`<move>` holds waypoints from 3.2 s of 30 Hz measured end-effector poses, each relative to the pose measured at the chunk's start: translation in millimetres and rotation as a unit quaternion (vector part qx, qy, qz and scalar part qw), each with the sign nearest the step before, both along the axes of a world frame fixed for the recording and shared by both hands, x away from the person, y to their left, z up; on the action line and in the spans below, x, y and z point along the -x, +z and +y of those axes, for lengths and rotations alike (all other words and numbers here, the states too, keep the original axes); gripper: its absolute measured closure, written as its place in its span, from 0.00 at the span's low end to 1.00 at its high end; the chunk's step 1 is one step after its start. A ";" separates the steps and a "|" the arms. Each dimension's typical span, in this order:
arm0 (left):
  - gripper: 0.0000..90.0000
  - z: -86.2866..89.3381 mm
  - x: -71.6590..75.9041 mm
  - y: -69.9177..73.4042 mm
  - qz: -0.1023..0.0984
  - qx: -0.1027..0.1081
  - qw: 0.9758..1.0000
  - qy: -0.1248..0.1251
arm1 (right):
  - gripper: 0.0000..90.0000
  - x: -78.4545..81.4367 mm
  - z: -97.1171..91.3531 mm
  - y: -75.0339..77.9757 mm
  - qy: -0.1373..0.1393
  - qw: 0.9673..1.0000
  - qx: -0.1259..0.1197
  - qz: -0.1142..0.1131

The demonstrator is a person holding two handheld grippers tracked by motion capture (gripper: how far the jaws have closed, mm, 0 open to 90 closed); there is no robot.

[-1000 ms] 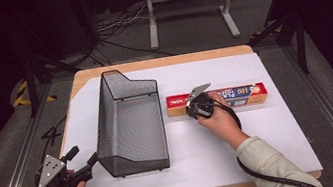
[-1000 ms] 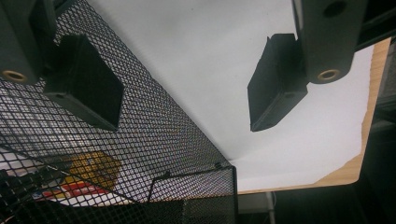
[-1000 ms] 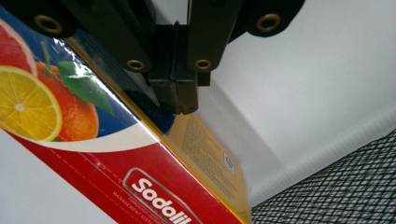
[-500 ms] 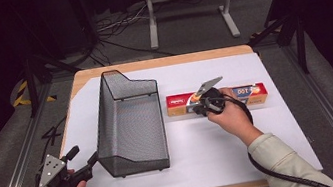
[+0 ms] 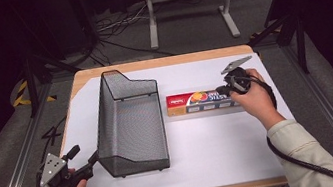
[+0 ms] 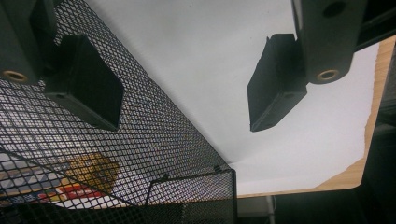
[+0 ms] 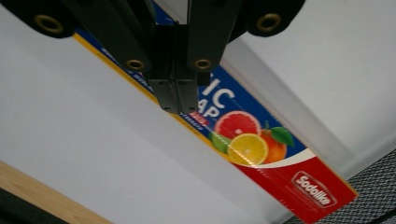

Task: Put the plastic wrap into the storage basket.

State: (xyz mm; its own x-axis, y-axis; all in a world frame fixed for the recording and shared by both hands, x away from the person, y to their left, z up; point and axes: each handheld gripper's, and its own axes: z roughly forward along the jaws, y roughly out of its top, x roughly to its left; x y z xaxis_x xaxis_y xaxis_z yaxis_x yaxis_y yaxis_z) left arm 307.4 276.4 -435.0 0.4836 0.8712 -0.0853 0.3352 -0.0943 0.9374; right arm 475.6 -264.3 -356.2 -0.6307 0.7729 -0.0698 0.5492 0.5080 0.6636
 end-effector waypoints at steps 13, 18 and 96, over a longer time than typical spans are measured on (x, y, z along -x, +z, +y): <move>0.31 -0.6 -0.8 -1.3 0.002 -0.001 1.000 0.003 | 1.00 -27.3 -38.9 5.5 -0.056 0.998 0.038 0.002; 0.31 0.9 0.9 -1.7 0.004 -0.002 1.000 0.005 | 1.00 -35.7 -51.0 -1.3 -0.078 0.996 0.052 0.014; 0.31 -0.7 -5.9 2.8 -0.003 0.011 1.000 0.022 | 0.37 85.8 -44.0 21.5 0.057 0.989 -0.120 -0.070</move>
